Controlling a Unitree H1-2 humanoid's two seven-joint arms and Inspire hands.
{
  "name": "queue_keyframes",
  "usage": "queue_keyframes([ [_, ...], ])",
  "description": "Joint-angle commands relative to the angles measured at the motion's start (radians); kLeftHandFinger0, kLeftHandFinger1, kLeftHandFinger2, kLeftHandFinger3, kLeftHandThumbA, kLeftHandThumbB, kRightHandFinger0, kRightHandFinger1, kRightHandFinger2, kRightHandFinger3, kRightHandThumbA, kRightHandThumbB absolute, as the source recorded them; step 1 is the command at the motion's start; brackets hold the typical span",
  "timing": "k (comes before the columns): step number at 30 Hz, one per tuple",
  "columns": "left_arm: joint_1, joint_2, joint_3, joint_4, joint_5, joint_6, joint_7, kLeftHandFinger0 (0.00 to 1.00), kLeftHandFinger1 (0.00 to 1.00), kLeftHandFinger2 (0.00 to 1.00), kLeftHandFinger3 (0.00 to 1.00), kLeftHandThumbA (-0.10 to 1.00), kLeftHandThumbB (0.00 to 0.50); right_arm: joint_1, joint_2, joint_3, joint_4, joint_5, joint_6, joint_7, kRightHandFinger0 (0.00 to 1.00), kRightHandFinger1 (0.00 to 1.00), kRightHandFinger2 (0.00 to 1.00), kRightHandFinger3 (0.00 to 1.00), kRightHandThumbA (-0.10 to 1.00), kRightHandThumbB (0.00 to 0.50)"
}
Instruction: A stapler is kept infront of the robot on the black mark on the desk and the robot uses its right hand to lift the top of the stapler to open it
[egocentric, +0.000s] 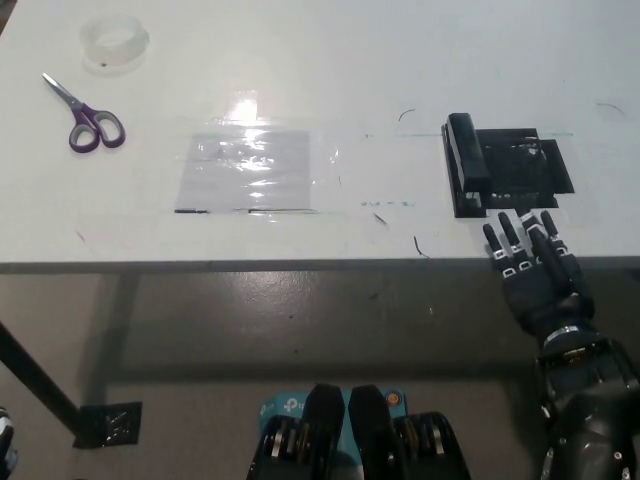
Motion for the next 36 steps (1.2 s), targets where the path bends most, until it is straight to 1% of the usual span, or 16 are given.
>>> queue_keyframes([
  [1,0.004,0.0,0.006,-0.03,-0.008,-0.011,0.015,0.0,0.0,0.0,0.01,-0.1,0.498,-0.065,0.065,-0.029,0.013,0.06,-0.032,-0.05,0.74,0.82,0.9,1.0,1.0,0.0],
  [3,0.003,-0.001,0.005,-0.034,0.002,-0.003,0.023,0.0,0.0,0.0,0.04,-0.1,0.493,-0.075,0.069,-0.034,0.024,0.066,-0.034,-0.045,0.75,0.81,0.9,1.0,1.0,0.0],
  [4,0.008,-0.002,0.006,-0.034,-0.001,-0.006,0.02,0.0,0.0,0.0,0.05,-0.1,0.457,-0.086,0.07,-0.035,0.036,0.066,-0.033,-0.052,0.73,0.8,0.87,1.0,1.0,0.0],
  [7,0.012,-0.002,0.006,-0.029,-0.003,-0.013,0.016,0.0,0.0,0.0,0.07,-0.1,0.454,-0.107,0.075,-0.035,0.059,0.065,-0.04,-0.047,0.73,0.81,0.87,1.0,1.0,0.0],
  [9,0.015,-0.001,0.004,-0.028,-0.002,-0.018,0.011,0.0,0.0,0.0,0.06,-0.1,0.475,-0.115,0.075,-0.032,0.067,0.055,-0.042,-0.048,0.72,0.8,0.85,1.0,0.98,0.0],
  [12,0.019,-0.004,0.003,-0.034,0.003,-0.012,0.016,0.0,0.0,0.0,0.05,-0.1,0.462,-0.128,0.079,-0.019,0.077,0.033,-0.045,-0.049,0.67,0.75,0.82,1.0,0.96,0.0],
  [13,0.019,-0.004,0.003,-0.031,0.003,-0.014,0.016,0.0,0.0,0.0,0.05,-0.1,0.452,-0.135,0.083,-0.015,0.081,0.032,-0.047,-0.045,0.68,0.78,0.83,1.0,0.94,0.0],
  [15,0.017,-0.005,0.005,-0.022,0.0,-0.02,0.016,0.0,0.0,0.0,0.05,-0.1,0.471,-0.143,0.085,-0.016,0.092,0.043,-0.045,-0.037,0.7,0.8,0.85,1.0,0.93,0.0],
  [17,0.018,-0.007,0.005,-0.019,-0.001,-0.027,0.013,0.0,0.0,0.0,0.03,-0.1,0.476,-0.159,0.081,-0.016,0.118,0.035,-0.05,-0.041,0.69,0.79,0.83,1.0,0.92,0.0],
  [19,0.021,-0.01,0.007,-0.015,-0.01,-0.032,0.007,0.0,0.0,0.0,0.02,-0.1,0.495,-0.167,0.069,-0.008,0.139,0.025,-0.05,-0.021,0.67,0.79,0.85,1.0,0.94,0.0],
  [24,0.028,-0.016,0.014,-0.028,-0.013,-0.021,0.015,0.0,0.0,0.0,0.03,-0.1,0.48,-0.197,0.05,-0.02,0.208,0.024,-0.068,-0.002,0.7,0.82,0.88,1.0,0.96,0.0],
  [28,0.032,-0.018,0.017,-0.039,-0.016,-0.015,0.016,0.0,0.0,0.0,0.02,-0.1,0.489,-0.207,0.036,-0.022,0.239,0.019,-0.077,0.013,0.71,0.84,0.9,1.0,0.97,0.0],
  [29,0.032,-0.015,0.016,-0.03,-0.014,-0.022,0.012,0.0,0.0,0.0,0.03,-0.1,0.459,-0.213,0.026,-0.025,0.257,0.023,-0.076,0.024,0.69,0.83,0.9,1.0,0.98,0.0],
  [31,0.035,-0.019,0.017,-0.026,-0.016,-0.028,0.011,0.0,0.0,0.0,0.03,-0.1,0.457,-0.215,0.02,-0.024,0.276,0.016,-0.081,0.033,0.66,0.8,0.87,1.0,0.99,0.0],
  [34,0.039,-0.023,0.015,-0.03,-0.011,-0.026,0.016,0.0,0.0,0.0,0.03,-0.1,0.453,-0.217,0.018,-0.023,0.296,0.013,-0.089,0.04,0.67,0.82,0.88,1.0,0.98,0.0],
  [36,0.042,-0.022,0.013,-0.029,-0.009,-0.034,0.012,0.0,0.0,0.0,0.02,-0.1,0.477,-0.22,0.014,-0.02,0.308,0.008,-0.095,0.046,0.68,0.83,0.9,1.0,0.98,0.0],
])
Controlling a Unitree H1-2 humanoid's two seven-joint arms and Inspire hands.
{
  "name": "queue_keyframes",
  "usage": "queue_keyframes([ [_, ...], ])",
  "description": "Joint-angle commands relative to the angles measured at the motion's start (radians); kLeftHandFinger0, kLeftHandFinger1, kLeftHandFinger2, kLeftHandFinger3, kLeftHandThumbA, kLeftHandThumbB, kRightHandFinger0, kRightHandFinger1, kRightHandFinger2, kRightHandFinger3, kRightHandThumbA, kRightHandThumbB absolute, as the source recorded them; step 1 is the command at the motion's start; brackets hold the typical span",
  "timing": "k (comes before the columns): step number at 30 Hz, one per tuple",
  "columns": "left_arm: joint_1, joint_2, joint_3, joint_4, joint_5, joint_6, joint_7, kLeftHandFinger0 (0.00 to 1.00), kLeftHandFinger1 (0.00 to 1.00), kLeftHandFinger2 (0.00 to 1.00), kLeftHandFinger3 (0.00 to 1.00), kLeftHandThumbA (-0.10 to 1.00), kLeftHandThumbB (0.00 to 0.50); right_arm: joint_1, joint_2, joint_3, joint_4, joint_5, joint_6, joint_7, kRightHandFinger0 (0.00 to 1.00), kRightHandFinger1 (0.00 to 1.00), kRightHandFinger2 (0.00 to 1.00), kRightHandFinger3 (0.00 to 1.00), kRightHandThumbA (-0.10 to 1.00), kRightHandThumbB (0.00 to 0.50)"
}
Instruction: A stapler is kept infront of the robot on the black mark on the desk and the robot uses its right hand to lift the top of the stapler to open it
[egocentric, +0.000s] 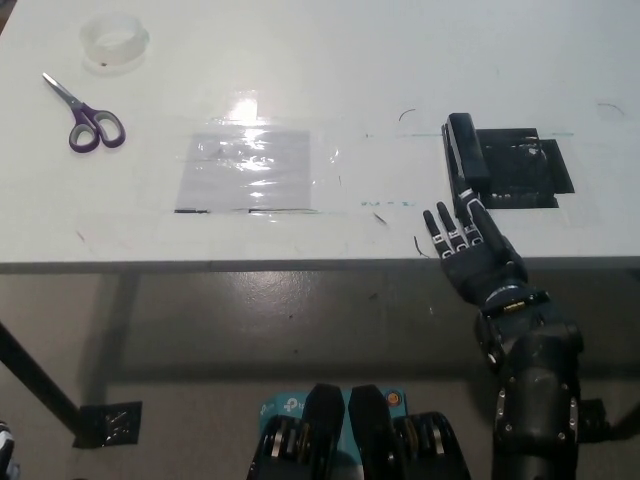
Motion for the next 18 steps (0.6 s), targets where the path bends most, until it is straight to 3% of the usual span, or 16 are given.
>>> queue_keyframes([
  [1,0.014,0.001,0.006,-0.029,-0.005,-0.029,0.011,0.0,0.0,0.0,0.02,-0.1,0.479,-0.058,-0.003,0.008,0.014,-0.01,-0.04,0.058,0.69,0.84,0.91,1.0,0.99,0.0],
  [6,0.019,-0.004,0.008,-0.037,-0.002,-0.015,0.018,0.0,0.0,0.0,0.03,-0.1,0.474,-0.067,-0.014,0.01,0.029,-0.013,-0.046,0.07,0.71,0.84,0.94,1.0,1.0,0.0],
  [7,0.023,-0.001,0.009,-0.034,-0.003,-0.022,0.013,0.0,0.0,0.0,0.05,-0.1,0.446,-0.076,-0.021,0.009,0.041,-0.009,-0.051,0.093,0.74,0.88,0.98,1.0,1.0,0.0],
  [9,0.025,-0.003,0.009,-0.03,-0.003,-0.024,0.013,0.0,0.0,0.0,0.05,-0.1,0.446,-0.078,-0.024,0.008,0.043,-0.007,-0.05,0.098,0.74,0.88,0.98,1.0,1.0,0.0],
  [14,0.035,-0.001,0.01,-0.032,0.001,-0.03,0.013,0.0,0.0,0.0,0.03,-0.1,0.468,-0.115,-0.024,-0.002,0.037,-0.025,-0.044,0.035,0.67,0.81,0.88,1.0,0.98,0.0],
  [18,0.041,-0.006,0.012,-0.036,-0.005,-0.017,0.016,0.0,0.0,0.0,0.05,-0.1,0.431,-0.153,-0.019,0.0,0.015,-0.028,-0.039,0.018,0.63,0.78,0.84,1.0,0.91,0.0],
])
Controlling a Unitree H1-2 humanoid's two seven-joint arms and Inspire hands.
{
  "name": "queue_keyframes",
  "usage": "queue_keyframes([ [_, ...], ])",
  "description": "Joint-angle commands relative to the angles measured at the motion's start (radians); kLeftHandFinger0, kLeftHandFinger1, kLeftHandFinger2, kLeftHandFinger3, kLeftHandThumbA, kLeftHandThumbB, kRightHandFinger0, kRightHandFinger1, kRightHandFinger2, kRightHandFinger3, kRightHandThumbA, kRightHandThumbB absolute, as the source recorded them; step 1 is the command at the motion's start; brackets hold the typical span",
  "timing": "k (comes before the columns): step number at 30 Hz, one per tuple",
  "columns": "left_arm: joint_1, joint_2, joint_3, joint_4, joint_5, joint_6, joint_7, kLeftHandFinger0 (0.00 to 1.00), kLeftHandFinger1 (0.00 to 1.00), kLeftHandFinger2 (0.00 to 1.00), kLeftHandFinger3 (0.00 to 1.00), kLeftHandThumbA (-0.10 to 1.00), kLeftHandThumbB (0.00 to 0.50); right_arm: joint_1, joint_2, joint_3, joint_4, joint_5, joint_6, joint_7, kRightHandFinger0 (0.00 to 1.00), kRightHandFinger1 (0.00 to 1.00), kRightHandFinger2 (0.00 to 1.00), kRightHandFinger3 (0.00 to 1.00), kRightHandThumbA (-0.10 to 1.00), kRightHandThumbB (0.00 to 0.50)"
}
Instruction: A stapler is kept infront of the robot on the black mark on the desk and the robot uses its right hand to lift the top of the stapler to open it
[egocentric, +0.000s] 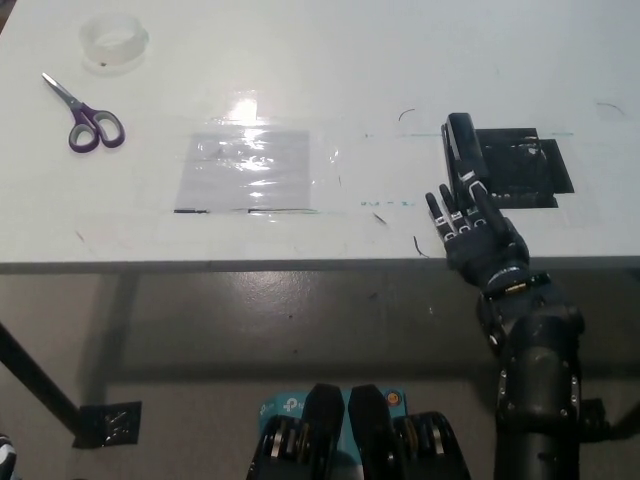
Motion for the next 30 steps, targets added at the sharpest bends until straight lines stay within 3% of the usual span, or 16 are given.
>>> queue_keyframes([
  [1,0.013,0.006,0.01,-0.028,-0.005,-0.019,0.015,0.0,0.0,0.0,0.05,-0.1,0.429,-0.104,0.006,0.009,-0.043,-0.006,-0.016,-0.004,0.63,0.78,0.85,1.0,0.9,0.0],
  [4,0.017,0.004,0.013,-0.023,-0.01,-0.026,0.014,0.0,0.0,0.0,0.05,-0.1,0.45,-0.143,0.009,0.019,-0.047,-0.015,-0.011,-0.02,0.61,0.72,0.77,0.99,0.86,0.0],
  [6,0.018,0.004,0.014,-0.021,-0.011,-0.027,0.014,0.0,0.0,0.0,0.05,-0.1,0.453,-0.158,0.01,0.022,-0.049,-0.018,-0.009,-0.024,0.61,0.71,0.76,0.99,0.85,0.0],
  [7,0.024,0.006,0.013,-0.022,-0.004,-0.023,0.015,0.0,0.0,0.0,0.06,-0.1,0.43,-0.176,0.012,0.026,-0.06,-0.021,-0.004,-0.034,0.61,0.7,0.76,0.98,0.85,0.0],
  [9,0.027,0.005,0.013,-0.023,-0.004,-0.024,0.016,0.0,0.0,0.0,0.06,-0.1,0.443,-0.189,0.011,0.027,-0.063,-0.025,0.001,-0.042,0.6,0.69,0.75,0.97,0.86,0.0],
  [13,0.034,0.003,0.012,-0.024,0.0,-0.027,0.017,0.0,0.0,0.0,0.04,-0.1,0.455,-0.243,0.003,0.03,-0.071,-0.03,0.005,-0.053,0.57,0.71,0.77,0.96,0.88,0.0],
  [15,0.037,0.003,0.014,-0.022,0.001,-0.026,0.02,0.0,0.0,0.0,0.06,-0.1,0.426,-0.28,0.001,0.03,-0.066,-0.03,0.008,-0.067,0.6,0.71,0.77,0.98,0.87,0.0],
  [20,0.044,0.0,0.012,-0.022,0.002,-0.029,0.02,0.0,0.0,0.0,0.09,-0.1,0.456,-0.346,0.002,0.03,-0.063,-0.025,0.018,-0.106,0.57,0.66,0.76,0.99,0.84,0.0],
  [24,0.054,-0.005,0.016,-0.027,-0.013,-0.028,0.014,0.0,0.0,0.0,0.07,-0.1,0.435,-0.419,-0.012,0.04,-0.03,-0.032,0.006,-0.094,0.56,0.65,0.74,0.97,0.85,0.0],
  [27,0.058,-0.006,0.012,-0.023,0.001,-0.032,0.017,0.0,0.0,0.0,0.06,-0.1,0.391,-0.467,-0.03,0.047,0.0,-0.041,-0.009,-0.076,0.56,0.67,0.76,0.96,0.86,0.0],
  [29,0.057,-0.005,0.013,-0.018,0.0,-0.037,0.014,0.0,0.0,0.0,0.07,-0.1,0.391,-0.502,-0.043,0.043,0.037,-0.044,-0.025,-0.07,0.57,0.67,0.76,0.97,0.86,0.0],
  [30,0.056,-0.006,0.015,-0.016,-0.001,-0.042,0.014,0.0,0.0,0.0,0.08,-0.1,0.42,-0.514,-0.049,0.041,0.056,-0.048,-0.032,-0.068,0.6,0.68,0.76,0.93,0.85,0.001],
])
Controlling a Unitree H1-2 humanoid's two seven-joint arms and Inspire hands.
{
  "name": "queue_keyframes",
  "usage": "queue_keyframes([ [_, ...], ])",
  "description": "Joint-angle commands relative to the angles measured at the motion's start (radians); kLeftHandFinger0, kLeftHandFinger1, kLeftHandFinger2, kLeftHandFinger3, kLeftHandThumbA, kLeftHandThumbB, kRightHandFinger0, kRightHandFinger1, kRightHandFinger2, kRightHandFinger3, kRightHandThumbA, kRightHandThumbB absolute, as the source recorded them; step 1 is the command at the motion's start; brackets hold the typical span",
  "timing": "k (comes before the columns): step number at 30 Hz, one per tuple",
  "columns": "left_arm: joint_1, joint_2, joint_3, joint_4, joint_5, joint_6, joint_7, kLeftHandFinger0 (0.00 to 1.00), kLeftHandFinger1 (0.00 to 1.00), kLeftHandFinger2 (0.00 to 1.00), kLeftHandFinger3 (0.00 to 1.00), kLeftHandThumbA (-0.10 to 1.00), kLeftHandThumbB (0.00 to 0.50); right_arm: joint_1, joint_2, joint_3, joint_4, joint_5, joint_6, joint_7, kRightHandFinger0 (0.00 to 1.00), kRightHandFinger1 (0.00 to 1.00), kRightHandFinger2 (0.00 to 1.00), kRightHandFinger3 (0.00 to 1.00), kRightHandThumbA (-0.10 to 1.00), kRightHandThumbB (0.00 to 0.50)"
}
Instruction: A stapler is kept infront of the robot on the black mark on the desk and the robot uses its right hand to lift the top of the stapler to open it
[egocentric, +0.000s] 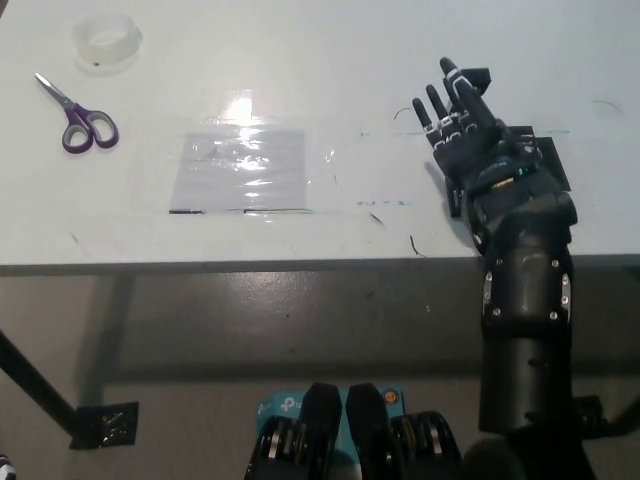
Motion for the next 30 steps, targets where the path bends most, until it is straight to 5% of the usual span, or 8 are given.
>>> queue_keyframes([
  [1,0.02,0.007,0.015,-0.014,-0.004,-0.051,0.011,0.0,0.0,0.0,0.08,-0.1,0.421,-0.261,-0.027,0.033,0.021,-0.013,-0.054,0.081,0.59,0.66,0.75,0.92,0.84,0.0],
  [7,0.038,-0.001,0.017,-0.007,-0.012,-0.095,-0.002,0.0,0.0,0.0,0.05,-0.1,0.427,-0.361,-0.09,0.012,0.24,-0.048,-0.127,0.108,0.5,0.61,0.7,0.87,0.82,0.0],
  [15,0.036,0.005,0.017,-0.007,-0.001,-0.079,0.007,0.0,0.0,0.0,0.07,-0.1,0.403,-0.46,-0.157,0.001,0.519,-0.08,-0.22,0.167,0.54,0.63,0.69,0.85,0.83,0.0],
  [17,0.036,0.007,0.016,-0.003,-0.003,-0.091,0.001,0.0,0.0,0.0,0.07,-0.1,0.399,-0.463,-0.158,0.004,0.559,-0.087,-0.24,0.191,0.54,0.64,0.75,0.95,0.83,0.0],
  [30,0.04,0.005,0.015,-0.008,-0.007,-0.086,0.003,0.0,0.0,0.0,0.06,-0.1,0.407,-0.386,-0.117,0.022,0.462,-0.119,-0.21,0.204,0.53,0.64,0.75,0.94,0.8,0.0],
])
